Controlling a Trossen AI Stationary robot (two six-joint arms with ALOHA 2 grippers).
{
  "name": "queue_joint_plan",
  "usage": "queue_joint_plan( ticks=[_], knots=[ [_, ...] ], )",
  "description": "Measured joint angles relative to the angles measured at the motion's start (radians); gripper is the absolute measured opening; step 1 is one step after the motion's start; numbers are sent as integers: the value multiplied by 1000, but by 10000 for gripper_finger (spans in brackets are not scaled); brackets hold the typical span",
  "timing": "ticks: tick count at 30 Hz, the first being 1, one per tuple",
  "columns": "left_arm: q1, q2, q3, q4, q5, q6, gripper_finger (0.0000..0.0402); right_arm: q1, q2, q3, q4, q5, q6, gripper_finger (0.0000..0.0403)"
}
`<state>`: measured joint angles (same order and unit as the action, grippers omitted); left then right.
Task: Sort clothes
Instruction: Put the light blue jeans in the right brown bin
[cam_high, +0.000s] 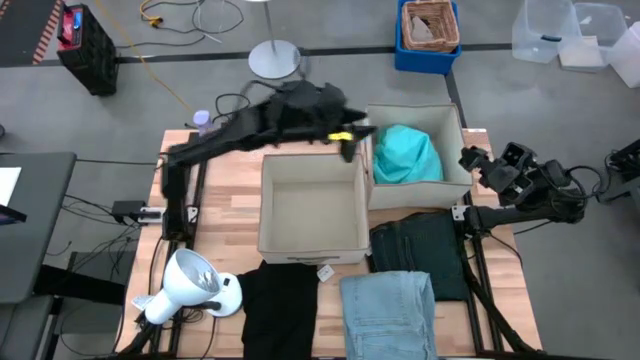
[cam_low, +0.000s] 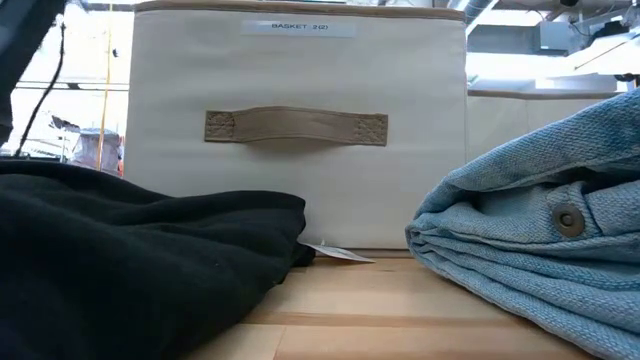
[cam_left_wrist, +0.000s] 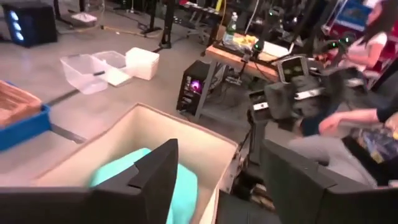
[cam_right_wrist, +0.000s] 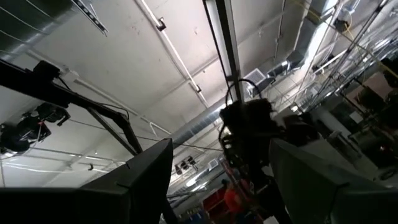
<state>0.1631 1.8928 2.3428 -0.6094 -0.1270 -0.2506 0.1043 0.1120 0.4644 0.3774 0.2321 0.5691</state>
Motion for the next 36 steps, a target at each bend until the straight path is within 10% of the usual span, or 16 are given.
queue_joint_plan(
  ticks=[14, 26, 36],
  knots=[
    [-294, -184, 1, -386, -398, -93, 178, 0, 31, 23, -102, -76, 54, 286],
    [-316, -176, -66, -481, -323, -120, 178, 19, 409, 356, -538, -239, 47, 285],
    [-353, -180, -122, -499, -242, -91, 178, 284, 812, 648, -913, -275, 109, 286]
  ],
)
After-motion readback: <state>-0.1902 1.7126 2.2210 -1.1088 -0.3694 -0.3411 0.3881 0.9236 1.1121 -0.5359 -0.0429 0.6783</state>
